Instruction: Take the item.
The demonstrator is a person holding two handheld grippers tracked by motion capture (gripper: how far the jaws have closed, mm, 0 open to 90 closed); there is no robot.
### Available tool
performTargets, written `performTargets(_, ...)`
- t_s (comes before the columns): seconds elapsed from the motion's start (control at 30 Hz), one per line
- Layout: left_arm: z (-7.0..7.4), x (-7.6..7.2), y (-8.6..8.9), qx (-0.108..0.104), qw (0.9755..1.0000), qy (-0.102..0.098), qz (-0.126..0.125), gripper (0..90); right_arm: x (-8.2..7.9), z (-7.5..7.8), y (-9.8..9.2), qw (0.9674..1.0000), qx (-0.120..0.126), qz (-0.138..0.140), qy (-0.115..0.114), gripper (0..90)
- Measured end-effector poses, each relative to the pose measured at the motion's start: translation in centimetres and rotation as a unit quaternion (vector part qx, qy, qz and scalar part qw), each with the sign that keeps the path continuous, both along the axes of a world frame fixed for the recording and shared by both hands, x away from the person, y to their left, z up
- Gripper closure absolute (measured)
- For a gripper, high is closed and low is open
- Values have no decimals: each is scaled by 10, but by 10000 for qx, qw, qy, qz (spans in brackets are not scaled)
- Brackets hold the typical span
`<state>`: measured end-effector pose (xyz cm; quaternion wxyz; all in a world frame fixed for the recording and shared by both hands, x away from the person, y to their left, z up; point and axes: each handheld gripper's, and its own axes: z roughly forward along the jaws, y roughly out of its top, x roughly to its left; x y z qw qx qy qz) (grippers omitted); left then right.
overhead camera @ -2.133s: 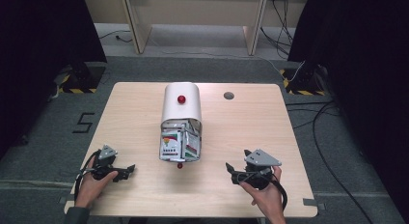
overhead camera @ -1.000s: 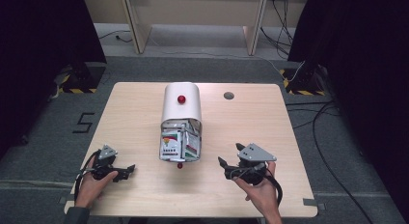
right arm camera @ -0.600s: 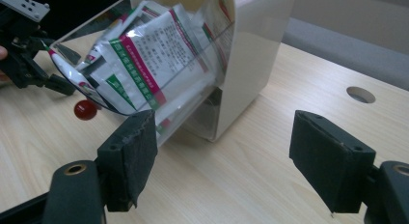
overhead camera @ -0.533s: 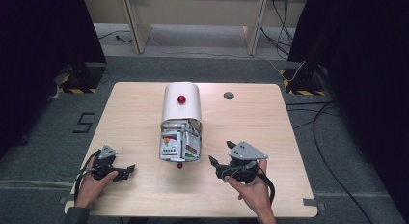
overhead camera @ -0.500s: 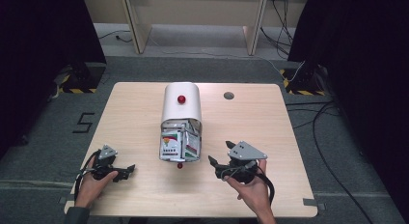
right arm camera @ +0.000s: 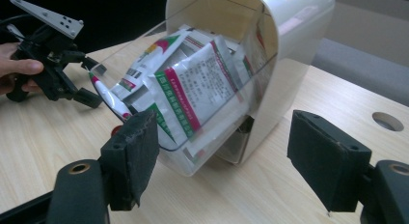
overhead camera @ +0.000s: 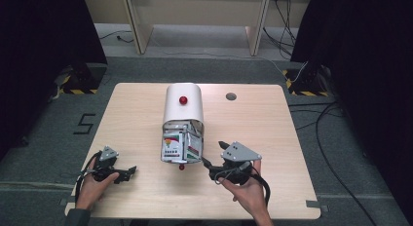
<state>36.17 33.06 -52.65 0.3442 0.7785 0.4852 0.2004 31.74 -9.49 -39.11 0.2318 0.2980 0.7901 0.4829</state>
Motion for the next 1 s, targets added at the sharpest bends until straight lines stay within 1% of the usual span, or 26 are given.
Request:
performTargets(0.4,0,0,0,4,10000,1,-1,0,0,2,16,9998,-11,211,-14,288)
performTargets(0.63,0,0,0,4,10000,1,0,0,1,4,22,9996,19,272,-29,296)
performTargets(1.0,0,0,0,0,10000,0,0,0,4,2,30,9993,-31,366,-53,322)
